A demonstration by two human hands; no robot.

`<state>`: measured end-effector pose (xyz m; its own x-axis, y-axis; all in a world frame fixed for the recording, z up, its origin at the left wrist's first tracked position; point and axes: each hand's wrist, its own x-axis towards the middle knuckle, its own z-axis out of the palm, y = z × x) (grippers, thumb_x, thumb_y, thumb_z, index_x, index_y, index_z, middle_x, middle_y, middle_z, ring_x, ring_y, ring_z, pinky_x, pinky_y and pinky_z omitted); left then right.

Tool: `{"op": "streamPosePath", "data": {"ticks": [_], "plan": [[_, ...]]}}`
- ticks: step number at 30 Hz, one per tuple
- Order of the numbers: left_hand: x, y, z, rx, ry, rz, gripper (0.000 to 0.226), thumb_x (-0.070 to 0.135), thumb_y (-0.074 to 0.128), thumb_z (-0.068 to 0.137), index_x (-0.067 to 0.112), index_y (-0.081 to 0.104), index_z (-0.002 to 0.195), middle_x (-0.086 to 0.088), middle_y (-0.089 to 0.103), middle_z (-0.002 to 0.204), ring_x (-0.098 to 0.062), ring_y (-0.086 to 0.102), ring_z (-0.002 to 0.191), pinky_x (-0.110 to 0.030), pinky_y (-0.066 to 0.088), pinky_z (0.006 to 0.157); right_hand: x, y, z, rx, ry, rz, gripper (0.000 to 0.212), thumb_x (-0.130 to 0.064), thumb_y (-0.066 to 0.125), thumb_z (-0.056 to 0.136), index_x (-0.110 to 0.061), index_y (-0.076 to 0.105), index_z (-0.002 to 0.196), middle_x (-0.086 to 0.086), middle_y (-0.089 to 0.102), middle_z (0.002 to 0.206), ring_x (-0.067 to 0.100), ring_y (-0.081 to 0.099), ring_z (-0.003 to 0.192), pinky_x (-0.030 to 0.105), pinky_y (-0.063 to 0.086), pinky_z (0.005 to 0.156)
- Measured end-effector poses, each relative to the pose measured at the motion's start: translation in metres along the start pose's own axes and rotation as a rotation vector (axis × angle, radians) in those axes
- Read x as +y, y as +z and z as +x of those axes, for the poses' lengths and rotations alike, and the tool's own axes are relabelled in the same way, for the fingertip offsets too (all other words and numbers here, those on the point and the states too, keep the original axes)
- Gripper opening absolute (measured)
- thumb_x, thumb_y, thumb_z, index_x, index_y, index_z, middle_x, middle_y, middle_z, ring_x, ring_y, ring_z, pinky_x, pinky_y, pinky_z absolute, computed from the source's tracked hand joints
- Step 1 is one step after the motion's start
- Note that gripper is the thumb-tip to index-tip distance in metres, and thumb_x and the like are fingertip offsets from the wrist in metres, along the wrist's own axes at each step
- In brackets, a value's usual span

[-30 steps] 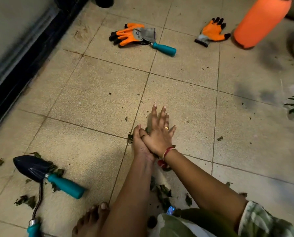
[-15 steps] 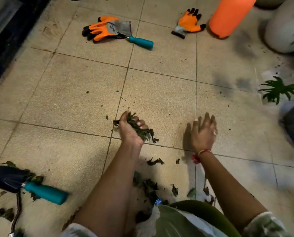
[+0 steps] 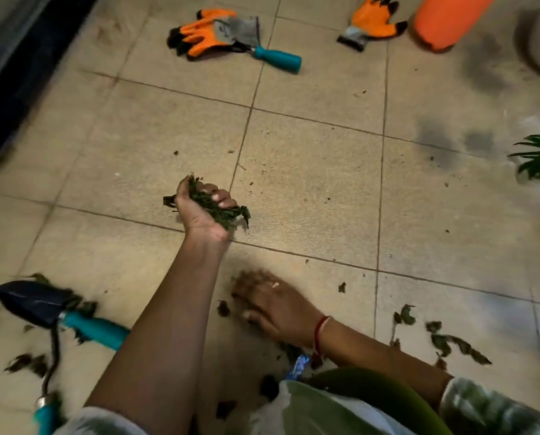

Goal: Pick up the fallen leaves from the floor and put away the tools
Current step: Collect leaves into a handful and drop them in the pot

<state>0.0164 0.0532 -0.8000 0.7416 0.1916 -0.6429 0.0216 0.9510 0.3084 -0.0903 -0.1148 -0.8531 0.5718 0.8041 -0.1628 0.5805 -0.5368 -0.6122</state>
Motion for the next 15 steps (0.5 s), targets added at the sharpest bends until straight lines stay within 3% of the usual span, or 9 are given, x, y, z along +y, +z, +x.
{"op": "streamPosePath", "data": {"ticks": [3, 7, 11, 15], "plan": [[0.013, -0.011, -0.002, 0.008, 0.042, -0.010, 0.057, 0.034, 0.040, 0.094, 0.020, 0.045, 0.038, 0.008, 0.043, 0.041, -0.008, 0.036, 0.031, -0.010, 0.025, 0.035, -0.013, 0.014, 0.009, 0.075, -0.089, -0.059, 0.049, -0.048, 0.039, 0.095, -0.013, 0.055, 0.127, 0.011, 0.054, 0.130, 0.025, 0.044, 0.124, 0.042, 0.034, 0.108], [0.023, -0.017, -0.004, 0.028, 0.055, -0.029, 0.053, 0.034, 0.042, 0.093, 0.019, 0.044, 0.042, 0.008, 0.042, 0.042, -0.008, 0.036, 0.032, -0.011, 0.024, 0.036, -0.027, 0.023, 0.031, 0.075, -0.194, -0.249, 0.048, -0.050, 0.061, 0.081, -0.016, 0.059, 0.115, 0.009, 0.057, 0.118, 0.026, 0.047, 0.111, 0.040, 0.031, 0.102], [0.019, 0.001, -0.006, 0.015, 0.041, 0.077, 0.051, 0.035, 0.043, 0.093, 0.019, 0.044, 0.044, 0.008, 0.042, 0.043, -0.008, 0.037, 0.033, -0.012, 0.024, 0.036, -0.020, 0.022, 0.012, 0.110, -0.183, -0.238, 0.024, -0.029, 0.058, 0.085, -0.011, 0.061, 0.100, 0.010, 0.059, 0.101, 0.027, 0.056, 0.093, 0.040, 0.046, 0.090], [0.003, 0.021, 0.002, -0.081, -0.032, 0.121, 0.054, 0.035, 0.042, 0.095, 0.019, 0.046, 0.043, 0.007, 0.044, 0.042, -0.008, 0.038, 0.033, -0.012, 0.026, 0.036, 0.002, 0.007, -0.040, 0.086, -0.080, -0.279, 0.019, -0.029, 0.056, 0.082, -0.016, 0.067, 0.091, 0.001, 0.062, 0.089, 0.018, 0.057, 0.082, 0.031, 0.051, 0.074]]}}
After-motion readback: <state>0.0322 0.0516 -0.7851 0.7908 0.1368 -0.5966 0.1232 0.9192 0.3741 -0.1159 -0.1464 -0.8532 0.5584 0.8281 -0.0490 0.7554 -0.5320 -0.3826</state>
